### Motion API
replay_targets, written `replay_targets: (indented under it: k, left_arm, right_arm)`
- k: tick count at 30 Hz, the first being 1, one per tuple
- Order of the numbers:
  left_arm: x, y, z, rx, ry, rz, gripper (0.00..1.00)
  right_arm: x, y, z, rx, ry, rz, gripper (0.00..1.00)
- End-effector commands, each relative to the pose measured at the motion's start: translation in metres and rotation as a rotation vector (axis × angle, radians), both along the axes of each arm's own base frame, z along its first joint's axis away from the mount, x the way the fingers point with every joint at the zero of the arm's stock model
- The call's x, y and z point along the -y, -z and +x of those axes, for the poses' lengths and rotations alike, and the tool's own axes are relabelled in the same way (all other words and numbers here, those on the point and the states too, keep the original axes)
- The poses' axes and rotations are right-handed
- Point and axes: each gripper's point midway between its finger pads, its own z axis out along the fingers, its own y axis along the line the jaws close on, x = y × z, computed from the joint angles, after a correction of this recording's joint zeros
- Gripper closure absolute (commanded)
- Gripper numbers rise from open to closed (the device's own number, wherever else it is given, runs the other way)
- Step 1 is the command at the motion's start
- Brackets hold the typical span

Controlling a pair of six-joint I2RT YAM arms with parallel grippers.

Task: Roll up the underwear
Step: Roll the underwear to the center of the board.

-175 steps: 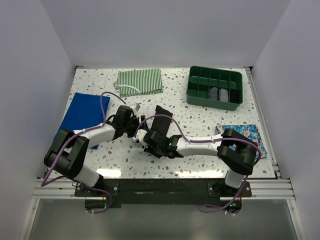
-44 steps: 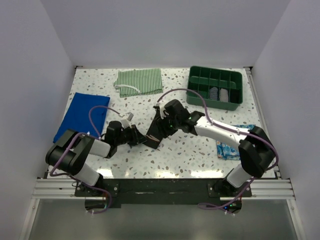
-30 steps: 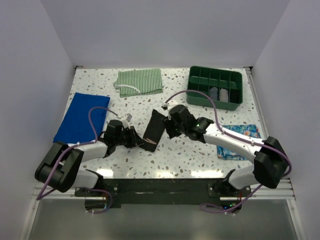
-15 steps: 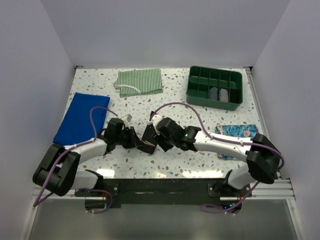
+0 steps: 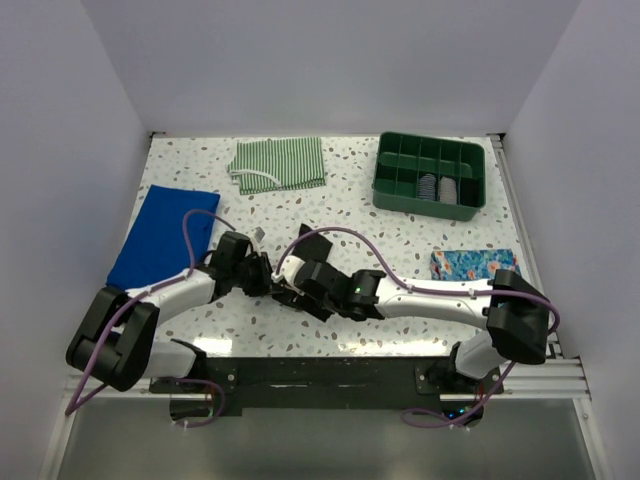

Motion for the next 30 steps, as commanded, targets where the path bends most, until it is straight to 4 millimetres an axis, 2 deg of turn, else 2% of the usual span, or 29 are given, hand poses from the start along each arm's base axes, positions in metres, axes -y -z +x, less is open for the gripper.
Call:
replay_targets:
  k: [1,7,20,27,30]
  left_arm:
    - [-0.016,0.02,-0.016,-0.078,0.02,0.108,1.0]
    - [-0.019,0.024,-0.017,-0.094,0.019,0.13,1.0]
    - [-0.021,0.027,-0.019,-0.122,0.037,0.154,1.0]
    - [-0.02,0.028,-0.017,-0.119,0.047,0.155,1.0]
    - [-0.019,0.028,-0.018,-0.121,0.054,0.154,1.0]
  right_arm:
    - [-0.02,-0.018,0.0,0.042,-0.046,0.048,0.49]
    - [-0.038,-0.014,-0.012,0.05,-0.121,0.027,0.5]
    - [-0.073,0.003,-0.006,0.105,-0.191,-0.012,0.5]
    - [-0.073,0.023,-0.002,0.119,-0.204,-0.058,0.51]
    - [-0.068,0.038,0.003,0.134,-0.186,-0.096,0.51]
